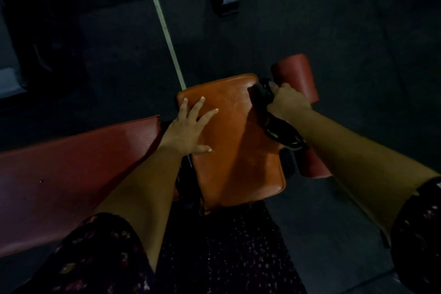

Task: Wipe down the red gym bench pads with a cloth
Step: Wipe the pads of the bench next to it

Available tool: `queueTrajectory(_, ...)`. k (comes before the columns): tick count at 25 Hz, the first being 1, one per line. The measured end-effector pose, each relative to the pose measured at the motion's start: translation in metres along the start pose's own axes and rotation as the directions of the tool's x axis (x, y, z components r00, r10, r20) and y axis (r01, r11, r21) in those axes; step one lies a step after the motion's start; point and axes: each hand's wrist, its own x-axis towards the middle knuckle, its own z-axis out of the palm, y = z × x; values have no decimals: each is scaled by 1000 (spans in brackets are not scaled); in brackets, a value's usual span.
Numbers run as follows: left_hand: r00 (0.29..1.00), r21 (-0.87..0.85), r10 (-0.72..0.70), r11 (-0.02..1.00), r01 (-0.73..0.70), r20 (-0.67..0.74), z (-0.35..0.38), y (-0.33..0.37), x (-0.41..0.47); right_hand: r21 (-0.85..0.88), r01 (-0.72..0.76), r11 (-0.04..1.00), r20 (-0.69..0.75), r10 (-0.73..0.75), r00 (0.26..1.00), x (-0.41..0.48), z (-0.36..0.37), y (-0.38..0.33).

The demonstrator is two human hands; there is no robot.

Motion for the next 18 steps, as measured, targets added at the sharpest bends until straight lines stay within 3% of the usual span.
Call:
queueTrajectory(3,1000,-9,10,1000,-10,9,-2,2,-4,-289,57,956,-76,-82,994,-18,6,4)
queueTrajectory(8,956,132,281,954,-268,-87,14,-32,-30,-269,-127,955,-192,76,978,-39,38,-7)
queueTrajectory(13,961,51,104,994,-94,-256,26,-80,-71,-137,-306,942,-190,278,942,-37,58,-24)
queueTrajectory(18,911,-78,-51,997,21,-408,36,-119,-117,56,-207,977,-238,215,947,-45,24,-48)
